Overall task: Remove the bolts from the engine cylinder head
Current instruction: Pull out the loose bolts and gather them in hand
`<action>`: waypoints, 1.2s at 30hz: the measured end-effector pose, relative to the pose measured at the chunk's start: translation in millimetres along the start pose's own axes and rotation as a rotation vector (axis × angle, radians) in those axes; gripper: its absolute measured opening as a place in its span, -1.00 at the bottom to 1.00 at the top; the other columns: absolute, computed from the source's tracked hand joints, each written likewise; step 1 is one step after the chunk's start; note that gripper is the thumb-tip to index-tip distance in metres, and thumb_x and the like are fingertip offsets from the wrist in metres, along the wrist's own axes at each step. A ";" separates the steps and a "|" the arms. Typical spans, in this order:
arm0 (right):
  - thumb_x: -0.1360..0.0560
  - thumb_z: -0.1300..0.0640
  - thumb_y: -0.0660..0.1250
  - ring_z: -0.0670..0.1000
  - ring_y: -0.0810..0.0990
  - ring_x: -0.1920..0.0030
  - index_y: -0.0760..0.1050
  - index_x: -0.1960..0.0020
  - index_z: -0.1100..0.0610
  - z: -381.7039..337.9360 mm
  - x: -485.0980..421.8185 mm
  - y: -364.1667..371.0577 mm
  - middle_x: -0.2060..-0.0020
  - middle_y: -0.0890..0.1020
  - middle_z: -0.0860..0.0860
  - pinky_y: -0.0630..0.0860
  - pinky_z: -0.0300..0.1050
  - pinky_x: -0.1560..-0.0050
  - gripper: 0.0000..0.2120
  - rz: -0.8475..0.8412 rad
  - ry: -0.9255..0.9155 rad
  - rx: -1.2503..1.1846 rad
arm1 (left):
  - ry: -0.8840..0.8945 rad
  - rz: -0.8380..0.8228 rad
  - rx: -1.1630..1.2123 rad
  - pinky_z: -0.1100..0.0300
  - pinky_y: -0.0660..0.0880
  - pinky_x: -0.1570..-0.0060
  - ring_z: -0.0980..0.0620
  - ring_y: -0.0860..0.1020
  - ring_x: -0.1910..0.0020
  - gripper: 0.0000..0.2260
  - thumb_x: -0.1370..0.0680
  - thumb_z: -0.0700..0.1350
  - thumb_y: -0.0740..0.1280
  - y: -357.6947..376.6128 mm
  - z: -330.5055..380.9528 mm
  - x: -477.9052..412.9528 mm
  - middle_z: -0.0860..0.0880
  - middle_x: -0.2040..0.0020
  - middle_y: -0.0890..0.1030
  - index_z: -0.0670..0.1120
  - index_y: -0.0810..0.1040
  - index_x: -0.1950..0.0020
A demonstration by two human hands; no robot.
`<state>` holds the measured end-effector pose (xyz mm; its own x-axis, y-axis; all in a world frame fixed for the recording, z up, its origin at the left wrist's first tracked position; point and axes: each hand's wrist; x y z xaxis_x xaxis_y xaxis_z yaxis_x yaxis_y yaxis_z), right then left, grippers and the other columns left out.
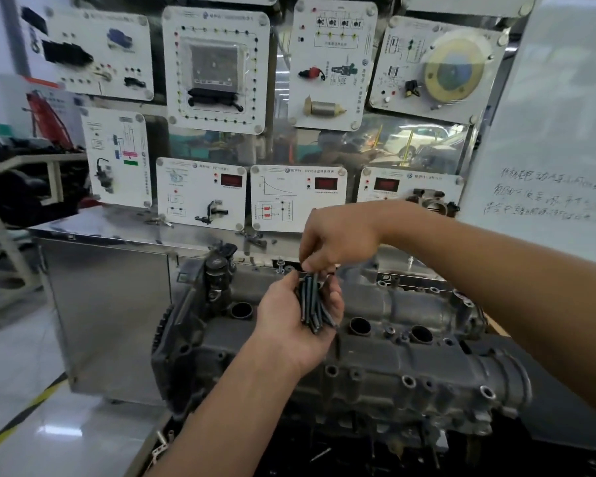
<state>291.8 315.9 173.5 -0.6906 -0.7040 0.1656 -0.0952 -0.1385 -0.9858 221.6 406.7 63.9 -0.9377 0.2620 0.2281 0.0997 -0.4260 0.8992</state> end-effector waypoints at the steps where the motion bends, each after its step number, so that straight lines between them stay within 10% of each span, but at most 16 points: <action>1: -0.58 -0.05 0.32 -0.10 0.60 0.22 0.68 -0.04 0.07 6.3 -8.5 1.7 0.25 0.70 -0.06 0.47 -0.20 0.14 -0.76 0.075 0.040 -0.040 | -0.010 -0.001 -0.001 0.31 0.52 0.48 0.03 0.54 0.41 -0.66 -0.68 0.01 0.12 -0.3 0.3 2.2 -0.15 0.24 0.59 -0.20 0.55 -0.18; 4: -0.56 -0.12 0.34 -0.14 0.57 0.31 0.69 -0.04 0.07 19.9 -36.9 5.3 0.32 0.67 -0.08 0.47 -0.18 0.14 -0.70 0.269 0.145 -0.158 | -0.024 0.001 -0.008 0.34 0.48 0.52 0.05 0.51 0.48 -0.69 -0.67 0.02 0.16 -0.4 -0.4 6.7 -0.13 0.27 0.57 -0.20 0.53 -0.12; 12: -0.54 0.09 0.37 0.20 0.64 0.00 0.67 0.00 0.27 -1.3 -88.2 27.9 0.03 0.71 0.19 0.51 -0.07 0.04 -0.75 0.113 0.114 0.178 | 0.047 -0.018 0.016 0.33 0.48 0.55 0.06 0.50 0.50 -0.70 -0.65 0.02 0.21 0.9 8.8 18.8 -0.12 0.31 0.53 -0.21 0.53 0.04; 17: -0.59 0.05 0.32 -0.14 0.60 0.32 0.63 0.19 0.13 -17.0 -42.3 -37.5 0.36 0.66 -0.10 0.52 -0.27 0.26 -0.74 0.377 -0.030 0.082 | 0.121 -0.038 0.066 0.27 0.58 0.42 -0.05 0.60 0.34 -0.68 -0.69 0.04 0.12 -6.9 23.3 28.6 -0.21 0.14 0.61 -0.15 0.55 -0.09; 20: -0.59 0.01 0.34 -0.15 0.51 0.45 0.63 0.24 0.06 -25.4 -6.2 -64.4 0.44 0.60 -0.10 0.50 -0.31 0.34 -0.73 0.212 -0.172 -0.350 | 0.170 -0.014 0.115 0.22 0.62 0.37 -0.09 0.60 0.16 -0.67 -0.70 0.03 0.10 -11.7 28.9 29.8 -0.23 0.02 0.61 -0.16 0.55 -0.17; 23: -0.58 -0.03 0.34 -0.15 0.49 0.46 0.66 0.22 0.09 -41.1 -18.6 -25.4 0.45 0.62 -0.06 0.50 -0.22 0.33 -0.71 0.072 -0.212 -0.188 | 0.150 -0.029 0.123 0.22 0.60 0.40 -0.06 0.59 0.10 -0.68 -0.69 0.00 0.13 -13.2 33.0 30.9 -0.16 -0.03 0.60 -0.16 0.56 -0.18; 29: -0.57 -0.03 0.35 -0.04 0.48 0.38 0.66 -0.07 0.15 -2.4 -75.8 -9.0 0.38 0.60 -0.02 0.41 -0.18 0.39 -0.73 0.214 0.029 -0.526 | 0.147 -0.048 0.122 0.27 0.55 0.49 0.01 0.56 0.30 -0.72 -0.68 -0.02 0.16 -20.1 36.5 34.3 -0.16 0.22 0.58 -0.18 0.54 0.03; 32: -0.50 0.14 0.44 -0.03 0.61 0.24 0.60 -0.23 0.11 -0.4 -108.6 8.3 0.15 0.71 0.04 0.57 -0.17 0.19 -0.70 0.178 0.034 -0.239 | 0.166 -0.038 0.071 0.30 0.53 0.49 0.03 0.55 0.42 -0.78 -0.66 -0.08 0.20 -24.7 39.2 36.6 -0.14 0.26 0.58 -0.15 0.57 0.02; 36: -0.38 0.25 0.49 -0.03 0.56 0.28 0.67 0.01 0.16 -18.4 -136.5 30.4 0.20 0.71 0.09 0.53 -0.10 0.16 -0.81 0.240 -0.036 -0.181 | 0.180 0.006 0.063 0.32 0.50 0.51 0.04 0.52 0.44 -0.80 -0.63 -0.11 0.21 -38.7 43.9 39.1 -0.13 0.28 0.57 -0.15 0.56 0.07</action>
<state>369.9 420.6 120.5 -0.6835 -0.7261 -0.0752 -0.0607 0.1592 -0.9854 195.7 471.4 54.5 -0.9808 0.0982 0.1686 0.1212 -0.3708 0.9208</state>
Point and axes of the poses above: each hand's wrist, its own x-axis away from the middle knuckle, its own y-axis out of the palm, z = x × y
